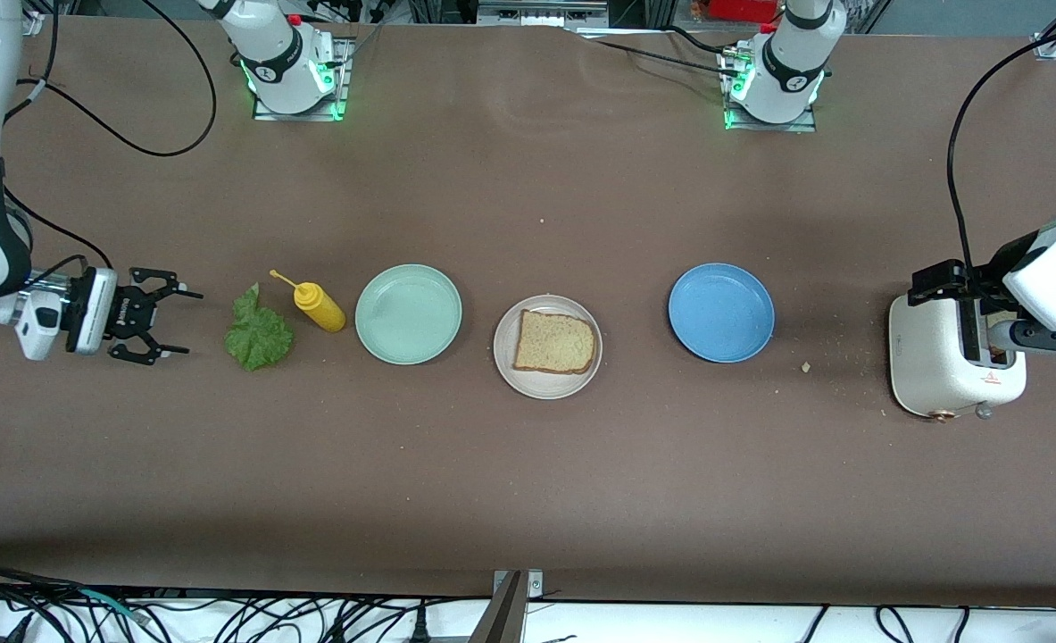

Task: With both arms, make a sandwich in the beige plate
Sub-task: 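Reach the right gripper to the yellow bottle and grasp it, then lift the yellow bottle with the right gripper toward the beige plate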

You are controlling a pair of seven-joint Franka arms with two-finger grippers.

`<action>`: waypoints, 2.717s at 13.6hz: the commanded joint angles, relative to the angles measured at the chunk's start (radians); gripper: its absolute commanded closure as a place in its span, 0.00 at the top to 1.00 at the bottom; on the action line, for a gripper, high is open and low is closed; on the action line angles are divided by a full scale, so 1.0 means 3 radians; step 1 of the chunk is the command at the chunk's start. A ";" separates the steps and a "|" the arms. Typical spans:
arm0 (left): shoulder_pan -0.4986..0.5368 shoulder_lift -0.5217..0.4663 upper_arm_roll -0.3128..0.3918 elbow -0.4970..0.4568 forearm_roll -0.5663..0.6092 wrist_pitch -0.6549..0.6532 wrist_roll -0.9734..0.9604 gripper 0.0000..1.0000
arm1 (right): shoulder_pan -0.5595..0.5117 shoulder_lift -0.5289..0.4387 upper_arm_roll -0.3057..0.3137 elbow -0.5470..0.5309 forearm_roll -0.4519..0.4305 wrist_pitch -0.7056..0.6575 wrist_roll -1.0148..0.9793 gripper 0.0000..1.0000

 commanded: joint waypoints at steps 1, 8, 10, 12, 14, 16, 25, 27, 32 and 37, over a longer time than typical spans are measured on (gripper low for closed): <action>0.0013 -0.0026 -0.0034 -0.0006 0.0065 0.0002 -0.0010 0.99 | -0.0062 0.0256 0.0033 0.0074 0.0287 -0.0334 -0.0525 1.00; 0.0013 -0.0026 -0.0034 -0.0011 0.0060 0.0008 -0.0010 0.99 | -0.0036 0.0666 0.0247 0.0079 0.0824 -0.0709 -0.1391 0.99; 0.0008 -0.0026 -0.0034 -0.0016 0.0060 0.0008 -0.0010 0.99 | -0.0041 0.0717 0.0309 0.0079 0.0911 -0.0861 -0.1447 0.99; 0.0008 -0.0021 -0.0034 -0.0016 0.0060 0.0008 -0.0010 0.99 | -0.0036 0.0768 0.0339 0.0074 0.1014 -0.0954 -0.1605 0.99; 0.0008 -0.0021 -0.0034 -0.0016 0.0060 0.0008 -0.0010 0.99 | -0.0031 0.0804 0.0405 0.0069 0.1095 -0.0959 -0.1687 0.99; 0.0008 -0.0021 -0.0034 -0.0016 0.0060 0.0008 -0.0010 0.99 | -0.0031 0.0819 0.0437 0.0059 0.1106 -0.0959 -0.1744 0.99; 0.0008 -0.0011 -0.0039 -0.0016 0.0060 0.0008 -0.0010 0.99 | -0.0046 0.0881 0.0554 0.0023 0.1254 -0.0985 -0.1754 0.00; 0.0008 -0.0011 -0.0039 -0.0016 0.0060 0.0008 -0.0010 0.99 | -0.0046 0.0850 0.0554 0.0049 0.1249 -0.1011 -0.1698 0.00; 0.0008 -0.0011 -0.0034 -0.0011 0.0060 0.0008 -0.0010 0.99 | 0.0015 0.0560 0.0544 0.0252 0.0990 -0.0995 -0.0867 0.00; 0.0008 -0.0011 -0.0039 -0.0016 0.0060 0.0008 -0.0010 0.99 | 0.0336 0.0369 0.0539 0.0875 0.0177 -0.0919 0.0738 0.00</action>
